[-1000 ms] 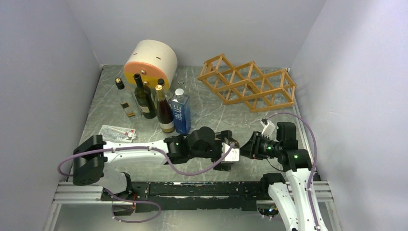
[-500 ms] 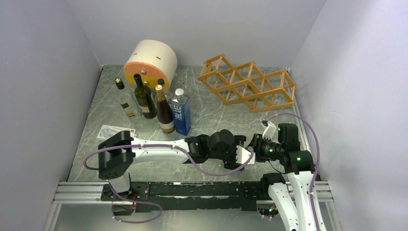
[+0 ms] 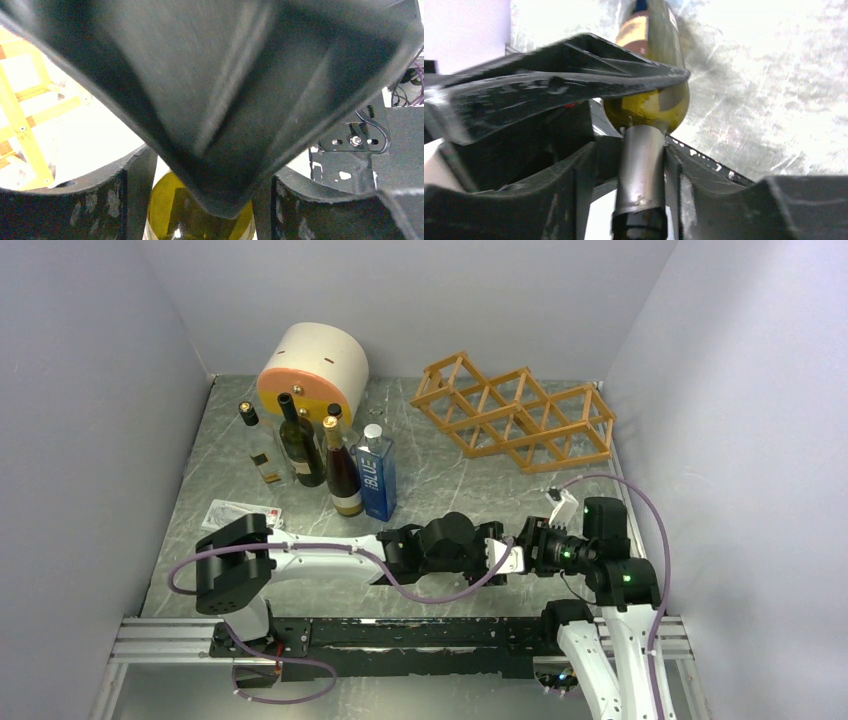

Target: Take the wine bottle off the wine rack

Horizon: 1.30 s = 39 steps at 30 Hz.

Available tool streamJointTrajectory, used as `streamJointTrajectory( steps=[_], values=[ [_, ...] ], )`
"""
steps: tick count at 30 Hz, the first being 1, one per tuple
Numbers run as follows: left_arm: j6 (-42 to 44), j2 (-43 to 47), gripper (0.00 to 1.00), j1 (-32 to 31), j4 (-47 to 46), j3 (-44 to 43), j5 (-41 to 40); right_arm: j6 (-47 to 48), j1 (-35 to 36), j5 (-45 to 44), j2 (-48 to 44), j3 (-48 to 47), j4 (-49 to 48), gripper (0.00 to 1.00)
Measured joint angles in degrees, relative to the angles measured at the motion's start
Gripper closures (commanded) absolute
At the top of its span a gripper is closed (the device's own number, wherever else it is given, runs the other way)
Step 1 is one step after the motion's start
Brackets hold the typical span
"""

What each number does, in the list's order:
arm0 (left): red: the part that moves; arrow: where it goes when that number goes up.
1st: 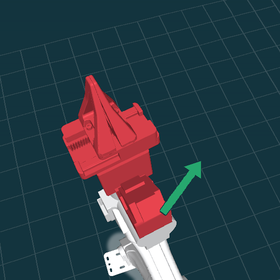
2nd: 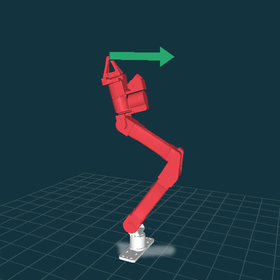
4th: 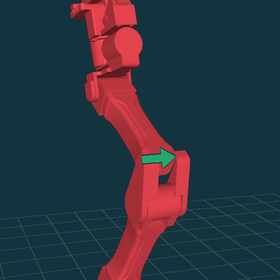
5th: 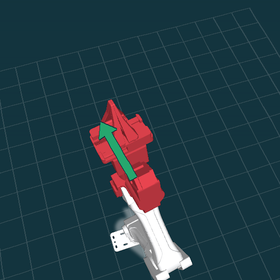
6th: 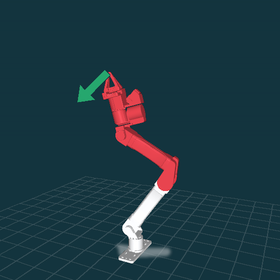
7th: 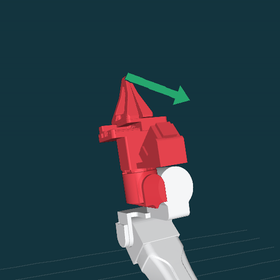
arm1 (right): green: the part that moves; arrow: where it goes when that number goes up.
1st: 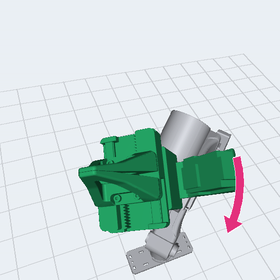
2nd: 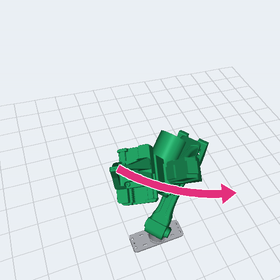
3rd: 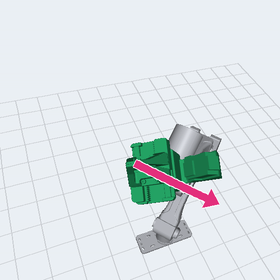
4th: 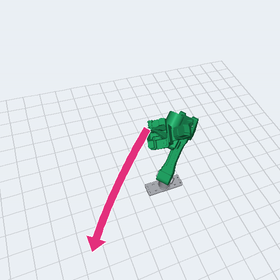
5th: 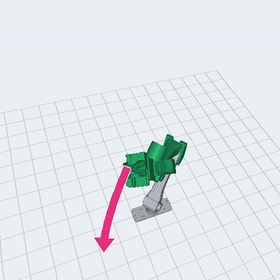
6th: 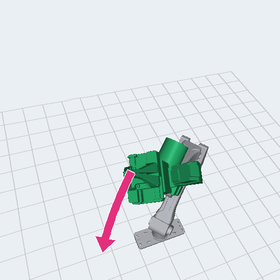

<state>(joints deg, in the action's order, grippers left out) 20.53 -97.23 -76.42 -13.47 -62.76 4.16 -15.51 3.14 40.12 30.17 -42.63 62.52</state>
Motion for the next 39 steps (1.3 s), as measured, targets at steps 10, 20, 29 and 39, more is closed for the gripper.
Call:
streamJointTrajectory(
  steps=[10, 20, 29, 39],
  values=[
    [-1.95, 5.55, 0.93, -0.17, -3.19, 7.69, -2.49, -2.49, -0.02, -1.64, -1.75, -8.09, -2.03, 0.14],
    [-7.58, 17.09, 0.93, -0.17, -4.07, 13.81, -10.16, -7.61, 0.0, -22.56, -4.87, -23.91, -2.97, 0.0],
    [-17.59, 31.58, 0.93, -0.17, 1.22, 18.93, -22.29, -9.42, 0.15, -33.57, -9.33, -22.49, -3.02, 0.0],
    [-28.3, 44.0, 0.93, 0.96, 16.55, 18.93, -36.94, -9.64, 0.33, -34.97, -10.51, -15.47, -2.91, 0.0]
  ],
)
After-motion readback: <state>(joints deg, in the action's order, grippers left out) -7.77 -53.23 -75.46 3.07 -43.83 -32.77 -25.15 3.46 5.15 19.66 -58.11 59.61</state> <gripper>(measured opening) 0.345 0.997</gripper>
